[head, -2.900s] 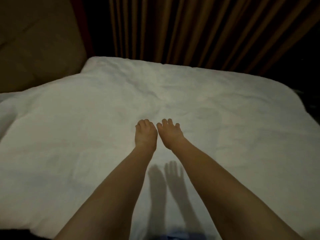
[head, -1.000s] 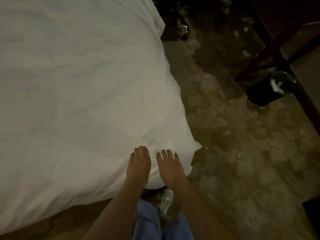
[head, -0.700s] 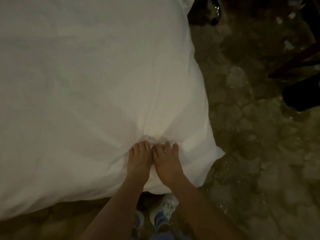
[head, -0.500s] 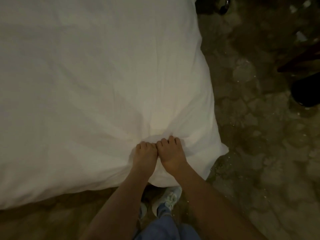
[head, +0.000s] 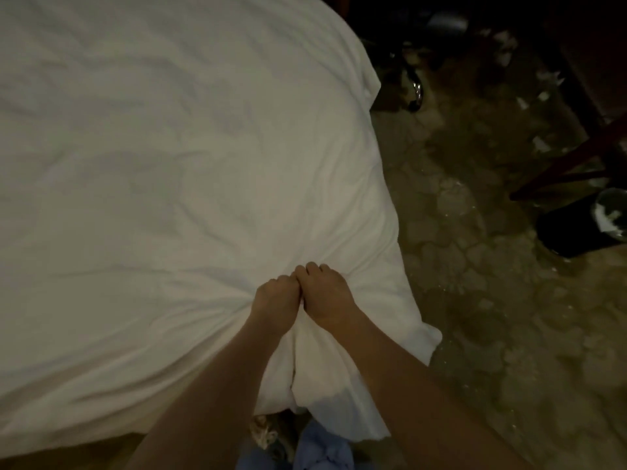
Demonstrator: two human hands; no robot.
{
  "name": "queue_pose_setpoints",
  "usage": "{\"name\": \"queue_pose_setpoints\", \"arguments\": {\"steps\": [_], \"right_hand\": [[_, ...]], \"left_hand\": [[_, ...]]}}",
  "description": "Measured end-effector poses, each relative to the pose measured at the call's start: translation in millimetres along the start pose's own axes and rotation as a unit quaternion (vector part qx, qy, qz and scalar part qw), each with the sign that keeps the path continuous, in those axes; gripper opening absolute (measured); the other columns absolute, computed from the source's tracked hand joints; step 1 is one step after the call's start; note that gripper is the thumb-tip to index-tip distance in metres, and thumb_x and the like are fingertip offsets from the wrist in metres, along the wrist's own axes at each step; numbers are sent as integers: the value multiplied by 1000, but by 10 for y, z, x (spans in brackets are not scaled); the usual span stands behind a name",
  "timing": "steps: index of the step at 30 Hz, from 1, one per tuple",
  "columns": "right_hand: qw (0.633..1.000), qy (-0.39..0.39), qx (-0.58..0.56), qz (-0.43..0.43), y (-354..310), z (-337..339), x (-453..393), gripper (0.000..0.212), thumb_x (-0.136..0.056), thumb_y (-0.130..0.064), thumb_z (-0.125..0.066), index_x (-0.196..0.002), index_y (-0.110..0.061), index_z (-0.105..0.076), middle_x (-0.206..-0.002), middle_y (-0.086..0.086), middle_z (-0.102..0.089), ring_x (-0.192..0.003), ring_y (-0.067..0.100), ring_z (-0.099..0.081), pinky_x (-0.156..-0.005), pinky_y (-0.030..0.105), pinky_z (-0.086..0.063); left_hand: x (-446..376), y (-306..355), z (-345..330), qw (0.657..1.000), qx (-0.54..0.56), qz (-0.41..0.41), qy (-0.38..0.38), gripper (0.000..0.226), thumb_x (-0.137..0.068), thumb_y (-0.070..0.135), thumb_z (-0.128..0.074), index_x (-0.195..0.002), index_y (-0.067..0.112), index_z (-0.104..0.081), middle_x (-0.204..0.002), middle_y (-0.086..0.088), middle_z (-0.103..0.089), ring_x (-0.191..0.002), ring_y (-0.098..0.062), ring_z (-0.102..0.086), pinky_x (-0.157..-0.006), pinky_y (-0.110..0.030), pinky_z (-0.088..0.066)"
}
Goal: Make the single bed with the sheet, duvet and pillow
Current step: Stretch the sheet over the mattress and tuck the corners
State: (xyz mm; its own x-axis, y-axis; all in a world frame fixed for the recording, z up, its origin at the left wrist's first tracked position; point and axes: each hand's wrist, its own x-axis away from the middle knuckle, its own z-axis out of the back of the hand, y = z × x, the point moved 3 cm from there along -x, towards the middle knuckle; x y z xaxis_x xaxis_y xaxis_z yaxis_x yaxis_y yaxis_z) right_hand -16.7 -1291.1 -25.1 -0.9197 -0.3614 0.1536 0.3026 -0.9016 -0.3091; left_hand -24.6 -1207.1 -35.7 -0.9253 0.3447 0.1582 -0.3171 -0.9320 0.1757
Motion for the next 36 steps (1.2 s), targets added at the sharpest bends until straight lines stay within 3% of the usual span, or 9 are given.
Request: {"name": "queue_pose_setpoints", "arguments": {"steps": [3, 7, 11, 15, 20, 25, 31, 34, 36], "right_hand": [[998, 53, 14, 8, -147, 398, -245, 45, -25, -6, -87, -62, -11, -61, -55, 4, -56, -41, 20, -53, -38, 18, -37], [995, 77, 55, 13, -339, 1095, -543, 39, -53, -2, -82, -87, -4, -63, -79, 13, -62, -64, 30, -62, -52, 27, -46], [995, 64, 82, -9, -335, 1634, -839, 30, -90, -10, -48, -120, -6, -49, -117, 14, -54, -104, 32, -53, -83, 37, -41], [970, 227, 53, 71, -415, 2231, -1282, 22, -58, -4, -70, -78, 1, -63, -70, 19, -60, -56, 35, -59, -47, 33, -45], [927, 353, 101, 82, -322, 2259, -1877, 28, -68, -15, -35, -70, -9, -62, -64, 7, -59, -54, 26, -58, -49, 28, -44], [957, 225, 184, 11, -78, 973, -1513, 37, -72, -19, -60, -103, -11, -43, -89, 7, -64, -77, 25, -61, -74, 36, -51], [975, -29, 214, -44, 19, 126, -1012, 61, -72, -41, -70, -121, -9, -55, -117, 14, -61, -109, 33, -58, -97, 56, -42], [975, -58, 210, -44, -47, 170, -1032, 57, -87, -42, -57, -134, -11, -45, -136, 16, -47, -128, 36, -43, -107, 59, -27], [974, -28, 219, -51, -88, 279, -974, 53, -72, -37, -73, -115, -10, -60, -117, 17, -61, -112, 36, -57, -97, 59, -41]], "left_hand": [[-154, -115, 640, 999, -41, 12, 19, 38, -27, 7, -90, -53, 6, -62, -42, -3, -53, -30, -16, -52, -31, -12, -32], [-444, -273, 1298, 995, -81, 29, -52, 28, -97, 15, -41, -121, 6, -53, -113, -9, -63, -102, -25, -63, -82, -30, -46], [-724, -330, 1905, 991, -129, 14, -22, 30, -99, 17, -39, -124, 6, -51, -118, -10, -61, -107, -29, -60, -85, -34, -45], [-1105, -479, 2539, 983, -179, 39, 32, 30, -97, 13, -39, -123, 3, -50, -119, -13, -59, -109, -32, -59, -86, -37, -44], [-1640, -779, 2542, 974, -171, 114, 99, 25, -92, 11, -48, -115, 3, -54, -110, -11, -61, -103, -28, -59, -80, -34, -46], [-1467, -816, 1450, 977, -166, 125, 51, 35, -74, 19, -34, -78, 18, -68, -82, -3, -64, -77, -21, -62, -72, -30, -42], [-870, -666, 408, 989, -137, 60, 7, 29, -77, 18, -45, -85, 6, -70, -90, -15, -65, -83, -29, -62, -86, -37, -33], [-779, -640, 392, 990, -126, 55, 2, 38, -80, 17, -36, -90, 2, -69, -98, -20, -65, -89, -33, -62, -91, -40, -33], [-727, -625, 455, 991, -122, 56, 13, 40, -82, 14, -32, -92, 1, -68, -100, -21, -64, -92, -35, -61, -94, -43, -34]]}}
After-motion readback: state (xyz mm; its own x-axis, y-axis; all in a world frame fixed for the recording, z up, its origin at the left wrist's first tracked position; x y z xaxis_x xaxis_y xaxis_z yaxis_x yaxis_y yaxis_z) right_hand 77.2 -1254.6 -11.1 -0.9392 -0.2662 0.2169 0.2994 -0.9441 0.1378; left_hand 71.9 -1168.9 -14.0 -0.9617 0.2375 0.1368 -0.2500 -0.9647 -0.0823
